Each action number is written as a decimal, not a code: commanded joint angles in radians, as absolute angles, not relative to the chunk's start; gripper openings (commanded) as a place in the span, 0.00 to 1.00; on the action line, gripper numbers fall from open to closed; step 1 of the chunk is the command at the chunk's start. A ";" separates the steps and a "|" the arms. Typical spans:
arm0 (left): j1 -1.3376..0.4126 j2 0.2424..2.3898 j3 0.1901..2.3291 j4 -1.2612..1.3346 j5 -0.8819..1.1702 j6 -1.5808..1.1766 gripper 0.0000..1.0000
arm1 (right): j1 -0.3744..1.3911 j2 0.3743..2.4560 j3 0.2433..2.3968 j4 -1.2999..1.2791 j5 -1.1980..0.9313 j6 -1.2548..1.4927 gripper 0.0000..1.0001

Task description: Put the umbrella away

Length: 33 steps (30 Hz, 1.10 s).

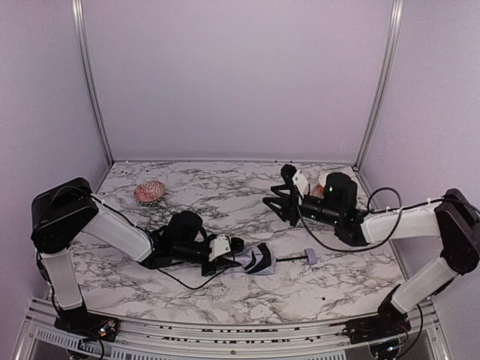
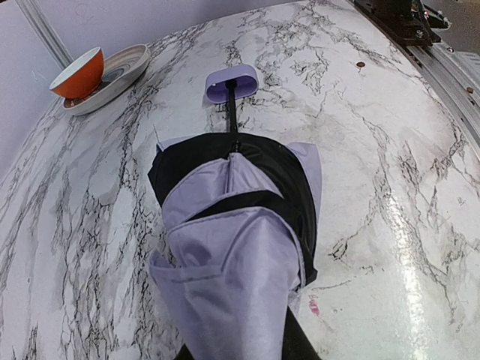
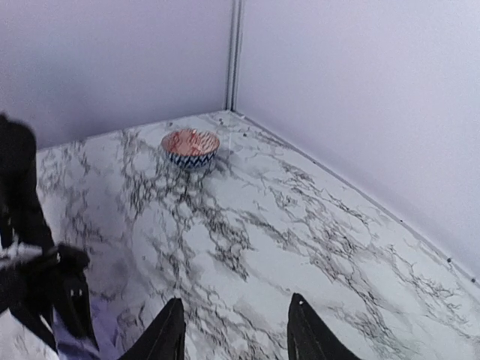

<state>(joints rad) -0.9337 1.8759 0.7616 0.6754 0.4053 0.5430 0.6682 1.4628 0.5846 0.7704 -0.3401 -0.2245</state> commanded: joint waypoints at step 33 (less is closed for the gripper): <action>-0.969 1.901 0.797 0.519 0.269 0.649 0.00 | 0.680 2.001 1.347 -0.547 -1.001 0.228 0.28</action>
<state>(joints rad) -0.9699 1.8751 0.7883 0.6365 0.3134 0.6365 0.6796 2.0045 1.2987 -0.4385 -0.9569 0.2771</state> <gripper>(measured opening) 0.214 0.282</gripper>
